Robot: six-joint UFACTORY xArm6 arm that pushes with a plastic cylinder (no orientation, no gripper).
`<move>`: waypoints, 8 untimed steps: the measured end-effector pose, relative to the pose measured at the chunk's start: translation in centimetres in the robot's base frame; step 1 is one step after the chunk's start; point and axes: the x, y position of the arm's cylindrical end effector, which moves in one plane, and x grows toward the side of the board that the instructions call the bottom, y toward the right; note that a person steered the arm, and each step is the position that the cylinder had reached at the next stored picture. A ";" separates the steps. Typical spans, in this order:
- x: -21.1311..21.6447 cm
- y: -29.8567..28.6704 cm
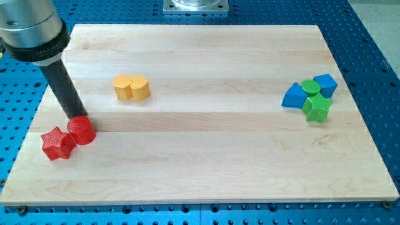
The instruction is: Push the heart close to the red circle
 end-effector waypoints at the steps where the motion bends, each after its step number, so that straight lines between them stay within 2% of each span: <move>1: -0.4 0.0; 2: -8.1 1.9; 3: -9.5 5.0; 6: -9.7 5.2; 7: -11.5 8.6; 8: -10.0 14.0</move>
